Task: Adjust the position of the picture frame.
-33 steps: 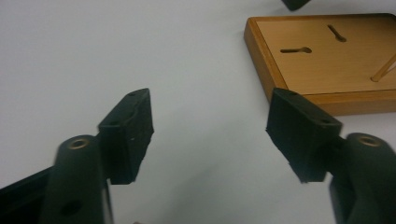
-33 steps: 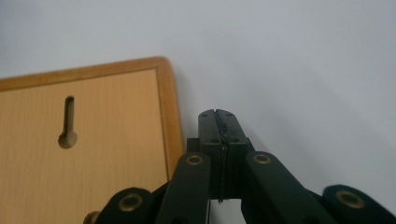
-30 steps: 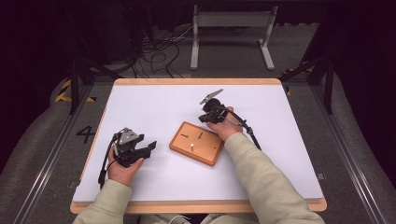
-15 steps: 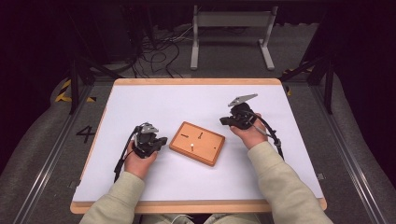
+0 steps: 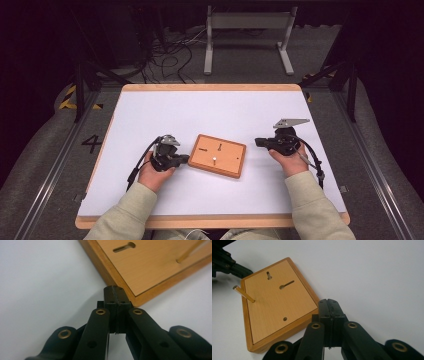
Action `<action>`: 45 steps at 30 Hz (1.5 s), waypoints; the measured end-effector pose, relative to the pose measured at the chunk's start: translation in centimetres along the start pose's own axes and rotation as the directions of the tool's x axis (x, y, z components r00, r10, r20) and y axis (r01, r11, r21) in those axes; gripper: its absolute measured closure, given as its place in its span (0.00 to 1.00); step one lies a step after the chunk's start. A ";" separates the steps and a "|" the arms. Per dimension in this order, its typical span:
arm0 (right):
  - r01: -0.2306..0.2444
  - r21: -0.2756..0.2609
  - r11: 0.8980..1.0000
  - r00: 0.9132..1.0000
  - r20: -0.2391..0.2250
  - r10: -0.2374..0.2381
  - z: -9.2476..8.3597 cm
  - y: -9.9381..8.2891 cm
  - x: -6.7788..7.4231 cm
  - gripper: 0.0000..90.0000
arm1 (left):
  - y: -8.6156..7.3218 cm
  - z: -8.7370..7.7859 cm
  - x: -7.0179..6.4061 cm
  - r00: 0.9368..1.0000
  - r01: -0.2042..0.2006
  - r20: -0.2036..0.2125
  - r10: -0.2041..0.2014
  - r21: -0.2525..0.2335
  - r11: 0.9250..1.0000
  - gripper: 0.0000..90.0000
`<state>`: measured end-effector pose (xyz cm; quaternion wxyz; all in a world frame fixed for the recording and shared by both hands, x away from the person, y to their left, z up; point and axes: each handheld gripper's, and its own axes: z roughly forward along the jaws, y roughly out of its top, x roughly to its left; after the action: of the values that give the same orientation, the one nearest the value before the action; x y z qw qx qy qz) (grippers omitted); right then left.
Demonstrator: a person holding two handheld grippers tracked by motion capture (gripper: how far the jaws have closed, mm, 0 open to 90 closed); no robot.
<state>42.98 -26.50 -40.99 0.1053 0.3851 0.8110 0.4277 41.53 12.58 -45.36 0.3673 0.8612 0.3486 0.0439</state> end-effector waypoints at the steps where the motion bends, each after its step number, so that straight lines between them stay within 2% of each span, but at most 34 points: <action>1: -0.001 0.011 1.000 1.000 0.003 0.001 -0.1 -0.1 -0.1 1.00 | 0.0 -0.2 -0.3 1.000 -0.007 0.003 0.007 -0.003 1.000 1.00; 5: -0.011 0.006 1.000 1.000 0.010 0.011 -0.6 -0.4 -0.3 1.00 | -0.2 -0.6 -0.6 1.000 -0.011 0.016 0.011 -0.006 1.000 1.00; 7: -0.007 0.013 1.000 1.000 0.016 0.007 -0.7 -0.6 -0.3 1.00 | -0.4 -0.5 -0.7 0.999 0.014 0.048 -0.013 -0.010 1.000 1.00; 9: -0.011 0.021 1.000 1.000 0.016 0.010 -0.8 -0.8 -0.3 0.99 | -0.4 -0.4 -0.8 0.999 -0.004 0.053 0.005 -0.012 1.000 1.00; 13: -0.008 0.023 1.000 1.000 0.016 0.008 -1.0 -1.1 -0.2 0.99 | -0.4 0.1 -1.4 0.996 -0.003 0.091 0.004 -0.011 1.000 1.00; 16: -0.012 0.024 1.000 1.000 0.016 0.012 -1.1 -1.1 -0.2 0.99 | -0.3 0.4 -1.8 0.995 -0.014 0.103 0.015 -0.011 1.000 1.00; 20: -0.018 0.032 0.999 1.000 0.022 0.017 -1.3 -1.4 -0.3 0.99 | 0.0 0.9 -2.4 0.991 -0.034 0.128 0.034 -0.006 0.999 1.00; 22: -0.023 0.034 0.999 0.999 0.026 0.022 -1.4 -1.5 -0.5 0.99 | 0.1 1.2 -2.7 0.987 -0.031 0.157 0.032 -0.009 0.999 1.00; 25: -0.029 0.043 0.999 0.999 0.039 0.027 -1.6 -1.6 -0.6 0.99 | 0.3 1.6 -3.3 0.983 -0.046 0.178 0.046 -0.004 0.999 1.00; 26: -0.028 0.047 0.999 0.999 0.046 0.025 -1.6 -1.6 -0.6 0.99 | 0.4 1.7 -3.4 0.983 -0.060 0.173 0.061 -0.009 0.998 1.00; 27: -0.028 0.054 0.998 0.998 0.052 0.025 -1.5 -1.6 -0.6 0.99 | 0.4 1.6 -3.6 0.984 -0.058 0.170 0.058 -0.003 0.998 1.00; 28: -0.026 0.063 0.998 0.998 0.060 0.022 -1.5 -1.7 -0.5 0.99 | 0.4 1.7 -3.4 0.984 -0.079 0.159 0.081 -0.017 0.997 1.00; 30: -0.024 0.081 0.996 0.997 0.076 0.018 -1.3 -1.7 -0.4 1.00 | 0.3 1.6 -3.6 0.988 -0.068 0.142 0.067 0.005 0.998 0.94; 31: -0.021 0.092 0.996 0.996 0.088 0.013 -1.2 -1.8 -0.4 1.00 | 0.3 1.5 -3.4 0.989 -0.085 0.121 0.085 0.002 0.996 0.92; 36: -0.018 0.185 0.983 0.992 0.128 -0.006 0.8 -2.3 0.2 1.00 | 0.3 0.3 -2.9 0.995 -0.063 0.077 0.067 -0.056 0.996 0.87; 38: -0.016 0.208 0.978 0.994 0.109 -0.006 1.7 -2.4 0.5 1.00 | 0.2 -0.2 -2.5 0.996 -0.047 0.069 0.052 -0.078 0.996 0.86; 40: -0.016 0.222 0.975 0.992 0.129 -0.013 2.1 -2.5 0.7 1.00 | 0.1 -0.6 -2.1 0.997 -0.040 0.058 0.045 -0.093 0.995 0.86; 42: -0.033 0.214 0.976 0.997 0.072 0.018 2.3 -2.5 0.6 1.00 | 0.0 -1.0 -1.8 0.998 -0.034 0.054 0.040 -0.101 0.994 0.85; 43: -0.027 0.212 0.977 0.998 0.057 0.015 2.5 -2.5 0.9 1.00 | 0.0 -1.2 -1.7 0.998 -0.031 0.050 0.036 -0.105 0.994 0.85; 45: 0.011 0.217 0.976 0.998 0.062 -0.025 3.1 -2.1 1.6 1.00 | -0.1 -1.5 -1.4 0.999 -0.021 0.044 0.026 -0.117 0.993 0.84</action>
<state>42.30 -24.19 -44.27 0.0923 0.4005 0.8524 0.3232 39.89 12.63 -44.06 0.4243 0.8430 0.3268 0.0490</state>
